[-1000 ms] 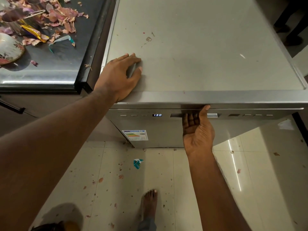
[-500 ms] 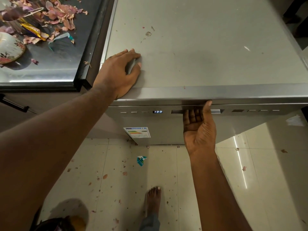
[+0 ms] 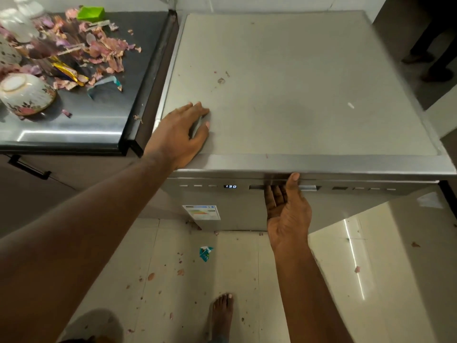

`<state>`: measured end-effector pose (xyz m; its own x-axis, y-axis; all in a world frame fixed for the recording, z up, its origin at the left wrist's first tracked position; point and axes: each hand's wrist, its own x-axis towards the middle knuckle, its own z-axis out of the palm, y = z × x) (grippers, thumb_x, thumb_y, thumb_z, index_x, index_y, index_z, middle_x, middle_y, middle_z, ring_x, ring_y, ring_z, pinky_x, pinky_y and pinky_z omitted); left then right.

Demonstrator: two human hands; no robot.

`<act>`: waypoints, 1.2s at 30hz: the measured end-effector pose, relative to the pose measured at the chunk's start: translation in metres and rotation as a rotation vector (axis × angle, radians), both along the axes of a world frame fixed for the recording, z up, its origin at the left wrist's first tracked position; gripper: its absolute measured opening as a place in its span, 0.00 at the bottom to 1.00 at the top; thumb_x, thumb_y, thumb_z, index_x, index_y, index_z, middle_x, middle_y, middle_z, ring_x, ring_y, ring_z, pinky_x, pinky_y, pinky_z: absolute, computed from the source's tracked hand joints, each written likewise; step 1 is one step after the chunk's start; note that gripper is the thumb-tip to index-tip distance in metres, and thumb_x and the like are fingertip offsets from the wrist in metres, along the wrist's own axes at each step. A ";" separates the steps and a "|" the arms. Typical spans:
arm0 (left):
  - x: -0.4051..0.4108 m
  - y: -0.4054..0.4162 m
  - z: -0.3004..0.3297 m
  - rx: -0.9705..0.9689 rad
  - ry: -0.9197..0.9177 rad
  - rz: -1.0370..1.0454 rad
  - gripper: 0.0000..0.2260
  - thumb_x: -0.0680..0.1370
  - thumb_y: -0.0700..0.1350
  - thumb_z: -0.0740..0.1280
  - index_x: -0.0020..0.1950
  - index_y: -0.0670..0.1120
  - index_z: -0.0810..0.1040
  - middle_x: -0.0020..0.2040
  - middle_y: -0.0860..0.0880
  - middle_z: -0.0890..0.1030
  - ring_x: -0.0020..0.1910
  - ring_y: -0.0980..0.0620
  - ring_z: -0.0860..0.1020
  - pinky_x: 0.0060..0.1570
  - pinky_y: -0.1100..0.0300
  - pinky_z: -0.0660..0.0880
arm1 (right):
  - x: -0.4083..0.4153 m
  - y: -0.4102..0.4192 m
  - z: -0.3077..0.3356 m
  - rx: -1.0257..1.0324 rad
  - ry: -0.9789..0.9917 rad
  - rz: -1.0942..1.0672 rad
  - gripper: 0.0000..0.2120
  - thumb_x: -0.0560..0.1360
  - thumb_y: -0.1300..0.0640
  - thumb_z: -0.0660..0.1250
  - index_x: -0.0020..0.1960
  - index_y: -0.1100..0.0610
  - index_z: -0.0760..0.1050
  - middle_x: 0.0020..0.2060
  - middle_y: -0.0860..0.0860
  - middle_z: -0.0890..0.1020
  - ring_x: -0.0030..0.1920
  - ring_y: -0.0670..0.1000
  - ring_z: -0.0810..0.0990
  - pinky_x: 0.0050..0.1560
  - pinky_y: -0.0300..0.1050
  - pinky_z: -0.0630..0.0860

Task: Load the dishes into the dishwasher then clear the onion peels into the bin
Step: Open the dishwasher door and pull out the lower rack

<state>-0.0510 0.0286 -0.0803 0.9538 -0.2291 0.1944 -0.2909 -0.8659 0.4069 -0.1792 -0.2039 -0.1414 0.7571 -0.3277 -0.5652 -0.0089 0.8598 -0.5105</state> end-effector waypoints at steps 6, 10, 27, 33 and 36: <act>0.000 0.000 0.007 0.037 0.019 -0.004 0.22 0.85 0.55 0.61 0.78 0.51 0.71 0.80 0.49 0.69 0.80 0.49 0.64 0.80 0.49 0.60 | -0.003 -0.006 0.018 -0.015 0.048 0.064 0.21 0.71 0.52 0.75 0.60 0.61 0.81 0.55 0.58 0.86 0.61 0.59 0.85 0.56 0.50 0.85; -0.003 0.001 0.009 0.081 0.042 -0.009 0.24 0.85 0.56 0.60 0.80 0.52 0.67 0.82 0.49 0.65 0.82 0.49 0.60 0.81 0.49 0.56 | -0.013 -0.005 0.043 -0.133 0.299 0.153 0.16 0.77 0.50 0.74 0.55 0.63 0.82 0.52 0.61 0.87 0.50 0.56 0.87 0.51 0.48 0.86; 0.113 -0.009 0.079 0.335 0.254 -0.165 0.14 0.81 0.57 0.63 0.60 0.50 0.79 0.59 0.47 0.81 0.59 0.43 0.79 0.55 0.51 0.74 | 0.197 -0.008 0.163 -1.987 0.598 1.456 0.36 0.69 0.36 0.77 0.69 0.56 0.76 0.67 0.58 0.79 0.67 0.61 0.79 0.65 0.53 0.77; 0.275 0.001 0.175 0.387 -0.008 0.023 0.19 0.79 0.55 0.68 0.66 0.47 0.78 0.85 0.40 0.46 0.78 0.37 0.59 0.70 0.44 0.68 | 0.235 0.013 0.170 -2.028 0.697 1.609 0.45 0.66 0.38 0.82 0.76 0.53 0.69 0.74 0.53 0.74 0.74 0.59 0.73 0.69 0.62 0.75; 0.339 0.003 0.232 0.429 -0.078 0.123 0.17 0.78 0.58 0.69 0.63 0.51 0.81 0.83 0.37 0.34 0.80 0.36 0.53 0.72 0.43 0.64 | 0.237 0.016 0.166 -2.085 0.741 1.602 0.44 0.65 0.39 0.83 0.74 0.51 0.71 0.71 0.51 0.77 0.72 0.57 0.76 0.67 0.60 0.77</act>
